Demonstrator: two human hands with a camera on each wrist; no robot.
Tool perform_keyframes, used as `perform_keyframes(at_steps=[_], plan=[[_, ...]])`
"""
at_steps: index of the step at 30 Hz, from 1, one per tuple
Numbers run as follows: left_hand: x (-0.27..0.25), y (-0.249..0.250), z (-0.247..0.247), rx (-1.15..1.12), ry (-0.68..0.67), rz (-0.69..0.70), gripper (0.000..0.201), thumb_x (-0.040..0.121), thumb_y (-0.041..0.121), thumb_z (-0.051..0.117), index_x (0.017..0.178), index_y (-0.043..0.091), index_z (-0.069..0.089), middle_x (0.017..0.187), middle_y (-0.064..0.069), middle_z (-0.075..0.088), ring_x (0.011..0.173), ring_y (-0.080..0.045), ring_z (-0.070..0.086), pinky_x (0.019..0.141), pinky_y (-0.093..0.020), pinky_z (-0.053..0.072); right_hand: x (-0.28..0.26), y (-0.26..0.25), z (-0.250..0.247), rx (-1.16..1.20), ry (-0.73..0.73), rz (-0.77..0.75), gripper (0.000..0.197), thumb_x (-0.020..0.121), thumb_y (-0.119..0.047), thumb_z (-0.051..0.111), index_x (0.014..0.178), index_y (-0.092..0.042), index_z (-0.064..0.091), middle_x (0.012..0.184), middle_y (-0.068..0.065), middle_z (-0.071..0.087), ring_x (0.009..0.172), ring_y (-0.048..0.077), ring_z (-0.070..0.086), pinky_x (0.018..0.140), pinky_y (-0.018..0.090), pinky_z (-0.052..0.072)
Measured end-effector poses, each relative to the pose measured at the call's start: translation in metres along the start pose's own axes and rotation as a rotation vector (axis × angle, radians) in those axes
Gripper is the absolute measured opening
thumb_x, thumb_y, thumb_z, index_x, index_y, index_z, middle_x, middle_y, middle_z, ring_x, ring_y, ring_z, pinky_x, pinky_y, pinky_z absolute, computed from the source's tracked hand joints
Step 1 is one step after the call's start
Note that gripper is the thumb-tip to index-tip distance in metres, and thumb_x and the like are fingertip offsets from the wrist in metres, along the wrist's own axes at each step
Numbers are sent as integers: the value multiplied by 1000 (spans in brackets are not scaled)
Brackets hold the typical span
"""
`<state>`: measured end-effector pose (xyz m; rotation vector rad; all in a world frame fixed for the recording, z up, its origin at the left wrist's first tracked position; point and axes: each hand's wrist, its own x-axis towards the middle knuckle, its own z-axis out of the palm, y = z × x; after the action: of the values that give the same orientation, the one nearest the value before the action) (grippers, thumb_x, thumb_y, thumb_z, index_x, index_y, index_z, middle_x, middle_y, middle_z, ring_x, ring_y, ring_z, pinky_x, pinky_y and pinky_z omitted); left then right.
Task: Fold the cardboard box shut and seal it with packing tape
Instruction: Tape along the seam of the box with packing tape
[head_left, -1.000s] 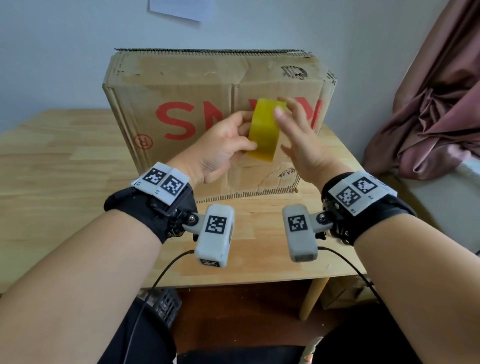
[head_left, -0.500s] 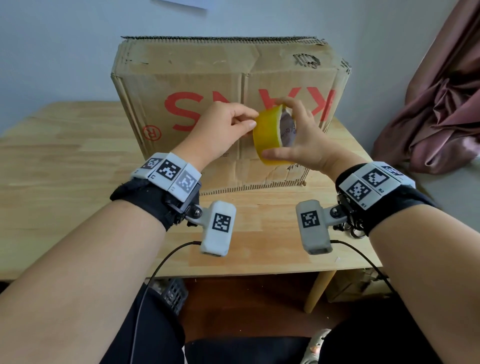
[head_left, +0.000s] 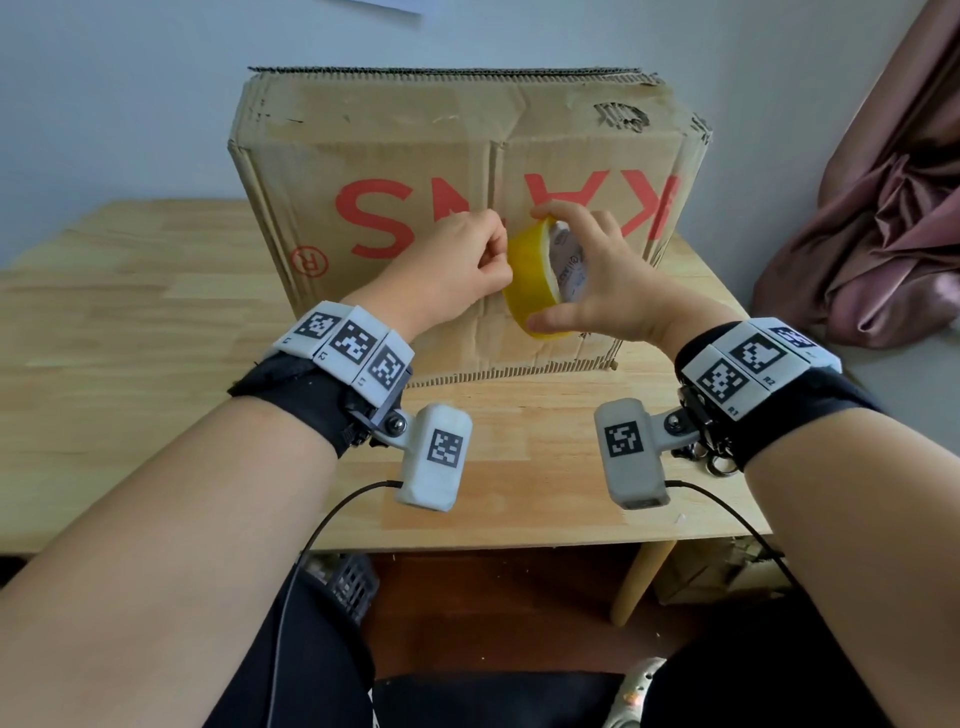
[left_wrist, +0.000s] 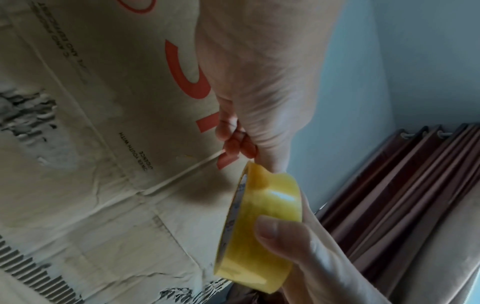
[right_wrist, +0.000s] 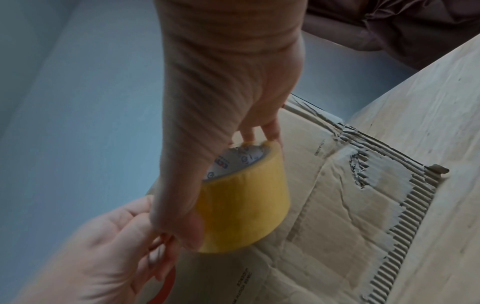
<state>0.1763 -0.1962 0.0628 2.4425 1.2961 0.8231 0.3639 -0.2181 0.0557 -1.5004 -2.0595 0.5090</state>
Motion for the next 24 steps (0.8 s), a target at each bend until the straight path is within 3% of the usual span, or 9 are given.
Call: perform_keyframes(at_steps=[4,6,8,10,12,14,17,21,24], plan=[[-1,0,1,12,-32,17,5,85,13,53,81,11,51,82,4,49,78,-18,49,71,-34,43,1,1,0,-23,-51,80,99,64,-38,83,144,-34,24,128,6,31,110,27,43,89,35,44],[-1,-3,3,-10,-12,11,4,86,12,53,83,10,52,89,1,52,81,-16,49,73,-28,42,2,-1,1,-32,-72,102,97,66,-39,82,144,-36,24,126,7,32,106,26,43,85,32,43],[-2,-7,5,-89,21,-24,5,87,11,55,82,11,55,93,0,57,78,-7,51,68,-15,41,3,-2,1,-38,-81,117,97,67,-41,81,144,-36,24,126,8,32,105,27,43,83,31,43],[-2,-10,5,-205,49,-79,9,87,11,59,79,15,57,84,4,61,65,5,51,62,-8,40,4,-2,0,-48,-85,127,97,66,-41,81,144,-35,24,128,9,32,104,28,44,82,31,43],[-2,-9,5,-303,74,-123,11,86,13,62,77,19,58,79,6,62,67,2,55,68,-16,47,3,-2,-1,-51,-89,132,98,67,-41,81,145,-34,23,129,9,32,103,28,43,79,31,44],[-2,-7,6,-410,73,-166,9,85,17,65,83,19,57,82,-1,66,74,-10,61,76,-26,50,3,-2,-2,-59,-93,133,99,66,-40,82,145,-34,23,129,9,32,103,27,44,77,30,45],[0,-6,9,-444,22,-197,22,83,23,71,97,17,56,82,2,64,76,-8,59,79,-23,49,3,-2,-2,-80,-109,132,99,65,-40,82,145,-34,24,130,9,32,104,28,45,78,31,46],[1,-7,10,-364,14,-178,9,84,11,69,91,16,66,75,7,57,72,-5,54,79,-26,49,4,0,-1,-65,-113,123,98,66,-38,82,145,-37,25,130,9,32,104,27,43,78,31,43],[2,-5,6,-263,44,-141,4,87,12,66,89,12,69,73,12,57,68,0,51,71,-16,45,6,0,-1,-46,-129,145,98,70,-42,79,148,-40,21,130,8,31,105,27,41,81,32,43]])
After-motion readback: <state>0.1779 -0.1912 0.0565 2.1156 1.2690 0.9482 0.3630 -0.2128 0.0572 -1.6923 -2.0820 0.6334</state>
